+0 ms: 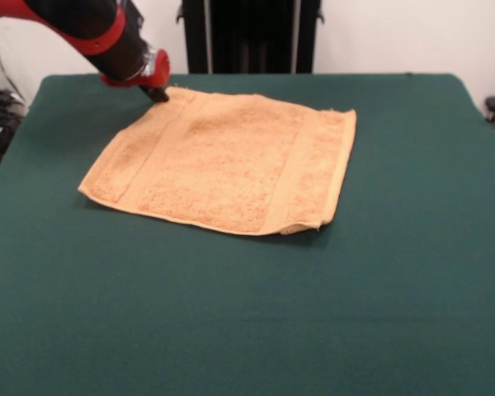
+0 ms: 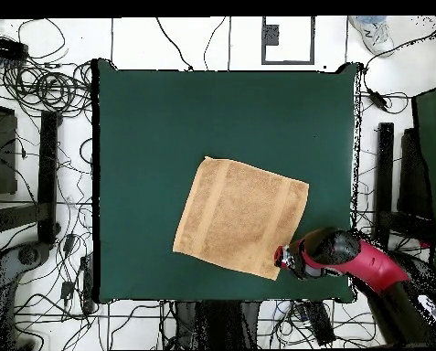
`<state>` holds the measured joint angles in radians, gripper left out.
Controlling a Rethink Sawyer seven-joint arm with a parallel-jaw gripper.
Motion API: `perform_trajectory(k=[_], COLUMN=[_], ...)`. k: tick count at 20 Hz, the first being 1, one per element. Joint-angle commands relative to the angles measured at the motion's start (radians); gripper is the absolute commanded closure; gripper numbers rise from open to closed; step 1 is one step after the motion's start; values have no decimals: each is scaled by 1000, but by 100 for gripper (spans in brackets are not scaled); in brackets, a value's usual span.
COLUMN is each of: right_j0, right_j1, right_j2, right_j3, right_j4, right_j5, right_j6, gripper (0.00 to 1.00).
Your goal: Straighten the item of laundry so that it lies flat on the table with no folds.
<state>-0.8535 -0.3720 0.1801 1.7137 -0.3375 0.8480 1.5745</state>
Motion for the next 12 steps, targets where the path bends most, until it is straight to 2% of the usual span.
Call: perform_trajectory(k=[1,6,12], right_j0=[37,-2,-100], right_j1=[60,72,160], right_j2=[39,64,131], right_j3=[43,85,141], right_j4=[43,74,159], right_j5=[-150,-207,-244], right_j6=[148,148,90], gripper=[0,0,0])
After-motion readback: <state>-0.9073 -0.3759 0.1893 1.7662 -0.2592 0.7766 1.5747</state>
